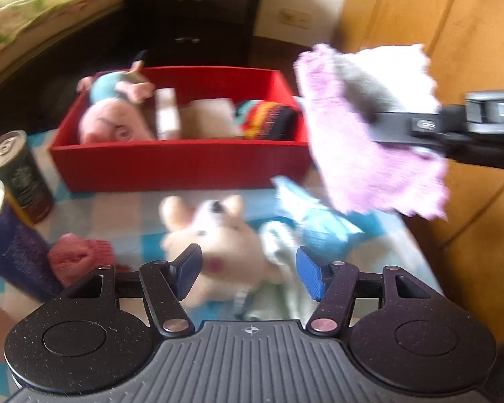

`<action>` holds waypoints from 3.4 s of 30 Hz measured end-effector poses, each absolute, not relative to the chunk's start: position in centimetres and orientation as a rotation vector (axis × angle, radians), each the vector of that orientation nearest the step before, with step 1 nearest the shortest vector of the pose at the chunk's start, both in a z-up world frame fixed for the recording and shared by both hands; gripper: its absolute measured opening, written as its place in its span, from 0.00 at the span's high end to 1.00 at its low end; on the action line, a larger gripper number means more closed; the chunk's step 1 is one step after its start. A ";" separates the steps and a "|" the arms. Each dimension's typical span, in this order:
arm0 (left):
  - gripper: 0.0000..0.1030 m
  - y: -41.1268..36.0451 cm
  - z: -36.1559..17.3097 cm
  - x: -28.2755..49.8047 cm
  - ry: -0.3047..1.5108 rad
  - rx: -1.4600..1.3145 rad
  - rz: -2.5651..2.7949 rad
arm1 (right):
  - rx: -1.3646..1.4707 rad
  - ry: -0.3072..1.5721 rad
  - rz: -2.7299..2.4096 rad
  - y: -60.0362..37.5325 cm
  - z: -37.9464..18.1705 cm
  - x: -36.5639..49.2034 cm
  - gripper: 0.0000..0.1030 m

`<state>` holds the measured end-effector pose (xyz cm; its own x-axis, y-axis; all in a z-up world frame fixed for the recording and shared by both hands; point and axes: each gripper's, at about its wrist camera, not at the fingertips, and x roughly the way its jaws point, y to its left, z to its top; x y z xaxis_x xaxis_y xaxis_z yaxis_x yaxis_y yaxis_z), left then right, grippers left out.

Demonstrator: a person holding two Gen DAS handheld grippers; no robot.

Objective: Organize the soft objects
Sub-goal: 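Lift the purple towel with the right tool while the left tool grasps the white towel, then carry both towels into the red box, white in the left tool, purple in the right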

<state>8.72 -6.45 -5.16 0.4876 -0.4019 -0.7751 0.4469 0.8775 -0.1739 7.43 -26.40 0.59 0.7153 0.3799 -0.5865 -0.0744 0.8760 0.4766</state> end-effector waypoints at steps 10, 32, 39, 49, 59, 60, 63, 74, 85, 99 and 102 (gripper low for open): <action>0.45 -9.4 -4.0 4.9 0.909 0.119 -0.613 | 0.459 0.773 0.250 -27.5 -0.1 7.7 1.00; 0.85 -13.2 -10.2 2.4 1.004 0.256 -0.547 | 0.483 0.782 0.274 -27.9 -0.2 7.4 1.00; 0.99 -11.1 -8.3 3.3 1.029 0.186 -0.554 | 0.472 0.787 0.288 -27.4 -0.1 7.5 1.00; 0.99 -7.6 -3.6 4.2 0.932 0.137 -0.466 | 0.280 0.829 0.267 -24.3 -0.8 7.3 1.00; 0.88 -6.0 -5.4 3.4 1.009 0.183 -0.412 | 0.005 0.940 0.265 -20.4 -2.7 2.7 1.00; 0.86 -6.2 -5.4 3.5 1.005 0.196 -0.415 | -0.025 0.956 0.265 -20.2 -2.8 2.3 1.00; 0.77 -6.5 -5.9 3.6 1.013 0.213 -0.416 | -0.070 0.998 0.242 -20.7 -3.2 1.5 1.00; 0.11 -8.2 -9.5 3.0 1.032 0.444 -0.501 | -0.050 1.117 0.239 -21.7 -6.3 1.8 0.75; 0.86 -6.7 -9.4 3.9 1.124 0.323 -0.500 | -0.175 1.112 0.242 -20.4 -7.2 1.9 1.00; 0.88 -4.1 -3.2 4.8 1.024 0.061 -0.525 | -0.066 1.000 0.270 -20.5 -3.6 1.3 1.00; 0.88 -3.5 -2.2 5.1 1.010 0.002 -0.538 | -0.049 0.968 0.272 -20.5 -2.7 1.3 1.00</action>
<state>5.06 -3.54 -2.24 0.4138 -0.4273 -0.8039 0.4289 0.8704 -0.2418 1.31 -20.51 -2.66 0.5356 0.2069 -0.8187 -0.2501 0.9649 0.0802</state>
